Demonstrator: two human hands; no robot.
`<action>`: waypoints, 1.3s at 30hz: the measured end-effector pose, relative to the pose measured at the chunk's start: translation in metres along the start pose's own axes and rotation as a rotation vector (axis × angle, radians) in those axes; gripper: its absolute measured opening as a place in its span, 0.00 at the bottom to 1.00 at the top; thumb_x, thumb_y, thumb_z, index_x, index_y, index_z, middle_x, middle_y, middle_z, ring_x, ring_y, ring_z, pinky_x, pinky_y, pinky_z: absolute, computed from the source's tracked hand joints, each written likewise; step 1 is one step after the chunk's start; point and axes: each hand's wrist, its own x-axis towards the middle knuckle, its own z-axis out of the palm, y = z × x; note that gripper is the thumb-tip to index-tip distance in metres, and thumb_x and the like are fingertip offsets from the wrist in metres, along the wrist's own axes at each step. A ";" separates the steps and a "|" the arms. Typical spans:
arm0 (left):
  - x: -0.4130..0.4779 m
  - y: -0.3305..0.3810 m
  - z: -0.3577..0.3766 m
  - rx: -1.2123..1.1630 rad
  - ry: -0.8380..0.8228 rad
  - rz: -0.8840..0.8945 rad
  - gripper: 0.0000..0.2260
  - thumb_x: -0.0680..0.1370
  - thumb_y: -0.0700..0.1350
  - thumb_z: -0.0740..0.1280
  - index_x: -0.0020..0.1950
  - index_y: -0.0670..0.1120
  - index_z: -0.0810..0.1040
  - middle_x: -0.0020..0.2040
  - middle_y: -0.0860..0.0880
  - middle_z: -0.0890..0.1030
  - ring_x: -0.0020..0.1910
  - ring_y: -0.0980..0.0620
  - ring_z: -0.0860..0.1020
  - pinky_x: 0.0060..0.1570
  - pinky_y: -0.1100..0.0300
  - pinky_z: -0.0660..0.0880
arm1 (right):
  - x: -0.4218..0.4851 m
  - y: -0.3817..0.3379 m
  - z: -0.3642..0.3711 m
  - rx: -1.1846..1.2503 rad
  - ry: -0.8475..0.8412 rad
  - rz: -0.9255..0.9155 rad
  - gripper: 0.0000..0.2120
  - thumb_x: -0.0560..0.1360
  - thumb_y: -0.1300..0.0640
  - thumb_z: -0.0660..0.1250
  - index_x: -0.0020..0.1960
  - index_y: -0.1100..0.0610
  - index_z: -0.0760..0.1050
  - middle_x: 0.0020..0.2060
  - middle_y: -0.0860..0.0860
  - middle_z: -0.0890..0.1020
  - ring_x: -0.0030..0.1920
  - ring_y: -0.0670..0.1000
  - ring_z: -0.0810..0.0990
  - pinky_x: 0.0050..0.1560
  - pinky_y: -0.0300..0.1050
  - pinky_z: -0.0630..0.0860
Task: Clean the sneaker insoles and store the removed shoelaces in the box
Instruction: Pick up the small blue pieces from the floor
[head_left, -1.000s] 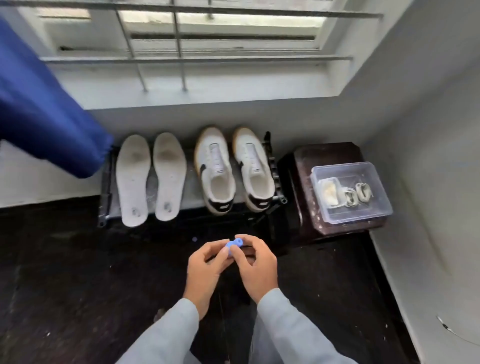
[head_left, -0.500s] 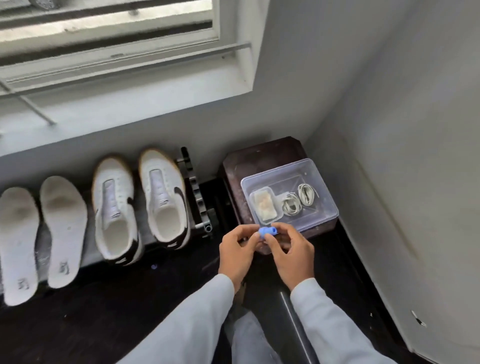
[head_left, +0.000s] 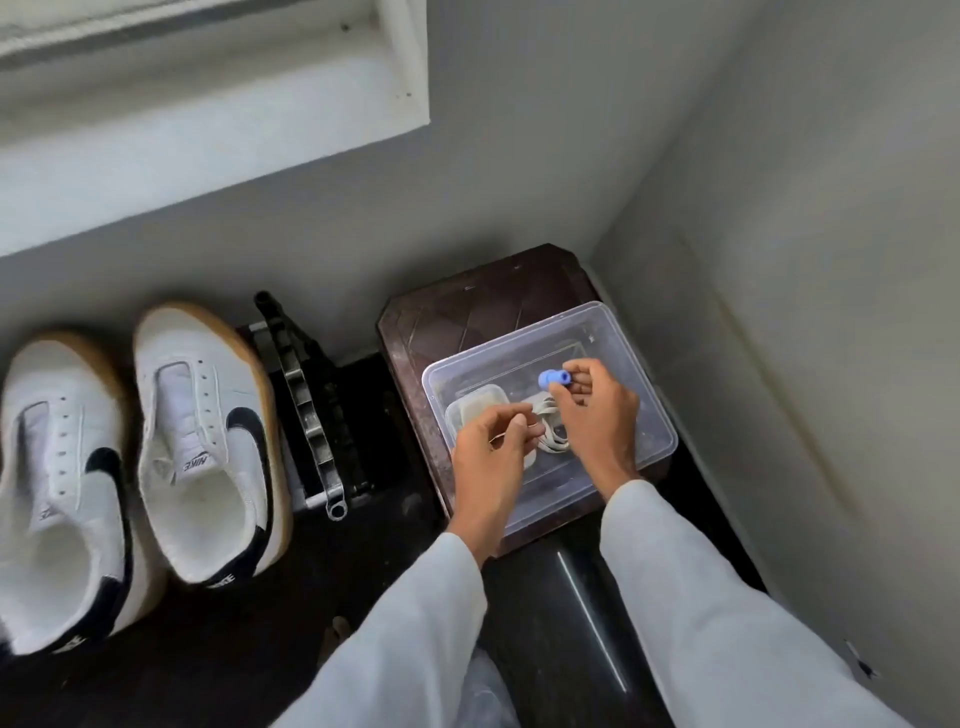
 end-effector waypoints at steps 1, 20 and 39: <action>0.003 -0.002 0.002 -0.017 0.016 0.002 0.09 0.84 0.39 0.62 0.57 0.43 0.82 0.50 0.46 0.86 0.50 0.52 0.85 0.49 0.66 0.82 | 0.005 0.002 0.007 -0.025 -0.012 -0.020 0.08 0.76 0.58 0.71 0.55 0.57 0.79 0.47 0.52 0.85 0.46 0.49 0.83 0.45 0.39 0.81; -0.025 -0.004 -0.051 0.098 0.125 0.234 0.08 0.82 0.39 0.64 0.54 0.48 0.83 0.49 0.51 0.86 0.50 0.58 0.85 0.55 0.60 0.81 | -0.040 -0.027 0.020 -0.182 -0.069 -0.262 0.16 0.77 0.56 0.69 0.63 0.56 0.74 0.60 0.51 0.78 0.59 0.47 0.73 0.59 0.42 0.74; -0.276 -0.247 -0.355 1.018 0.282 0.147 0.22 0.80 0.56 0.57 0.68 0.49 0.80 0.68 0.48 0.80 0.66 0.47 0.80 0.62 0.49 0.80 | -0.386 -0.028 0.136 -0.822 -0.664 -0.792 0.37 0.80 0.35 0.43 0.74 0.61 0.66 0.74 0.56 0.69 0.76 0.57 0.64 0.69 0.52 0.72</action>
